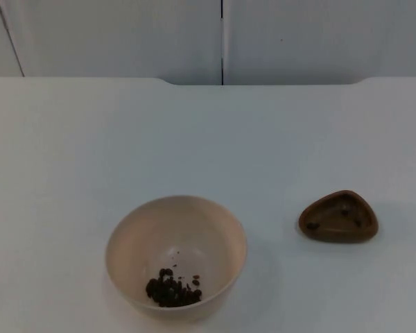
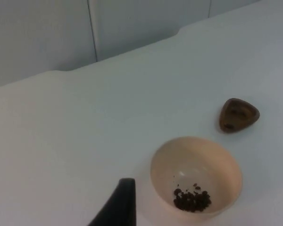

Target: Pick up the bowl with the left hand and pour the coffee beans from the cup into the bowl with the right hand.

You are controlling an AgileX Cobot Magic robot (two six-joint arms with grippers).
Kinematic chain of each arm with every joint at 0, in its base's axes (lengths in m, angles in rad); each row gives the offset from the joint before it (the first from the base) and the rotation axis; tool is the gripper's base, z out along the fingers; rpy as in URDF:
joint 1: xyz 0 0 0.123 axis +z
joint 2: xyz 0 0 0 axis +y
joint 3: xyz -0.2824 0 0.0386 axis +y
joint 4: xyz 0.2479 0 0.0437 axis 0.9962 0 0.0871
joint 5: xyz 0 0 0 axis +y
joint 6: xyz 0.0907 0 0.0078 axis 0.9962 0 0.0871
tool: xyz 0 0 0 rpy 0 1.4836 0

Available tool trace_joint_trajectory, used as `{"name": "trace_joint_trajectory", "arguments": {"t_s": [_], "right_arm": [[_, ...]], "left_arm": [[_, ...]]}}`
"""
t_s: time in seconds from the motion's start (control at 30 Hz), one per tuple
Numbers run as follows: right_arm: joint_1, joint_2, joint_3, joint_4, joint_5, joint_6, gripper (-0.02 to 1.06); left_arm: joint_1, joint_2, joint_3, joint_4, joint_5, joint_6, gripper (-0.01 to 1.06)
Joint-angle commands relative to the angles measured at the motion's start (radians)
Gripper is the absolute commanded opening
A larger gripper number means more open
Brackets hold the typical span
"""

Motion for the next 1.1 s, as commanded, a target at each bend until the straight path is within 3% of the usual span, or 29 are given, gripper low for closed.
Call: {"name": "trace_joint_trajectory", "arguments": {"t_s": [0.0, 0.17, 0.4, 0.67, 0.87, 1.0, 1.07], "right_arm": [[-0.001, -0.044, 0.002, 0.001, 0.01, -0.019, 0.73], [-0.001, -0.092, 0.002, -0.001, 0.06, -0.024, 0.73], [-0.001, -0.097, 0.002, 0.001, 0.159, -0.048, 0.73], [-0.001, -0.097, 0.002, 0.006, 0.167, -0.069, 0.73], [-0.001, -0.097, 0.002, 0.006, 0.181, -0.071, 0.73], [-0.001, -0.097, 0.002, 0.006, 0.182, -0.077, 0.73], [-0.001, -0.097, 0.002, 0.006, 0.182, -0.08, 0.73]], "left_arm": [[-0.006, -0.061, 0.048, -0.002, 0.017, 0.004, 1.03], [-0.006, -0.156, 0.136, -0.002, 0.017, 0.002, 1.03], [-0.006, -0.257, 0.161, -0.006, 0.013, -0.003, 1.03], [-0.006, -0.257, 0.161, 0.003, 0.02, -0.02, 1.03], [-0.006, -0.257, 0.161, 0.08, 0.03, -0.123, 1.03], [-0.006, -0.257, 0.181, 0.078, 0.14, -0.113, 1.03], [-0.006, -0.257, 0.184, 0.071, 0.129, -0.111, 1.03]]}}
